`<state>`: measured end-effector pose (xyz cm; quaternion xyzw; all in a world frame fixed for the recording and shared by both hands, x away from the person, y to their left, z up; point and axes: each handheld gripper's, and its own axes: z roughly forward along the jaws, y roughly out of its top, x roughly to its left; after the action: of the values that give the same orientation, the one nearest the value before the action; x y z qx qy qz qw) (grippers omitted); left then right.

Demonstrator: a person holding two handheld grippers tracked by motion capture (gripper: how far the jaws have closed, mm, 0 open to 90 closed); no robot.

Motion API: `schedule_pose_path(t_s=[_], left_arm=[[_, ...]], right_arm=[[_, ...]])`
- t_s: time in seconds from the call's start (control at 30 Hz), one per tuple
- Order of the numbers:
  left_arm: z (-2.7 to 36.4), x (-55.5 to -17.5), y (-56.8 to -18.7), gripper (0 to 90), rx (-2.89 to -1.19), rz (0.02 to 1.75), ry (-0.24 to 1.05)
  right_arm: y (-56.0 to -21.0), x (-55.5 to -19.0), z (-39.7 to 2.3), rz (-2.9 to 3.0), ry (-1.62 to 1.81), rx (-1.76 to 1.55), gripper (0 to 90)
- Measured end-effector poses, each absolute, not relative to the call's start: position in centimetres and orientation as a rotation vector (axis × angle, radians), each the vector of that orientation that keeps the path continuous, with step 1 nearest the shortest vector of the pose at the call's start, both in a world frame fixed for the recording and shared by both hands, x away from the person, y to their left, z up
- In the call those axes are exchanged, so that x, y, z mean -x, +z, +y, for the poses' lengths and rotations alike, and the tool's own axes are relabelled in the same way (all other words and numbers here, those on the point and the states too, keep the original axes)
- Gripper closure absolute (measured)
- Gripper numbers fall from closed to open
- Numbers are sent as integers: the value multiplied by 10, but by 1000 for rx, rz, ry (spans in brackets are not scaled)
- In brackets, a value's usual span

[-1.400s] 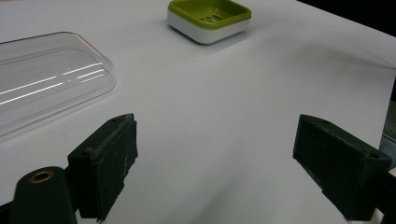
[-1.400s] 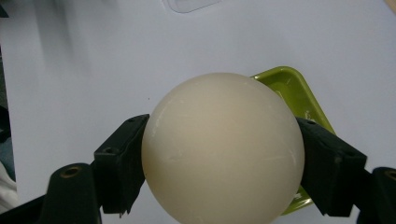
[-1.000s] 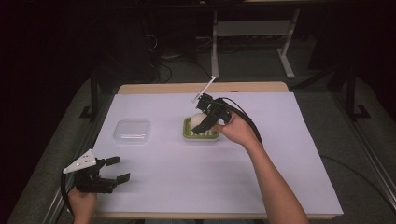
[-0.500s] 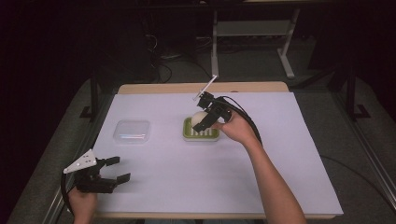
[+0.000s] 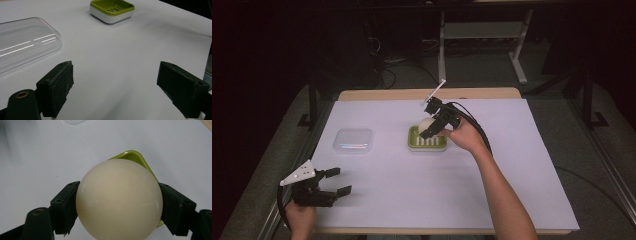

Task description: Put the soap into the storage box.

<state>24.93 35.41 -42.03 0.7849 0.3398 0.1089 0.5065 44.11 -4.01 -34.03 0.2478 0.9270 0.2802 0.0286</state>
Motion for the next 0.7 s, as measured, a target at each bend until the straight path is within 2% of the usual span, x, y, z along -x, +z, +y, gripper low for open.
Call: schedule_pose_path(t_s=[0.7], left_arm=[[355,-249,-420,132,-1892,820,262]], right_arm=[[-357,-458,-37,2850,839,-834,232]])
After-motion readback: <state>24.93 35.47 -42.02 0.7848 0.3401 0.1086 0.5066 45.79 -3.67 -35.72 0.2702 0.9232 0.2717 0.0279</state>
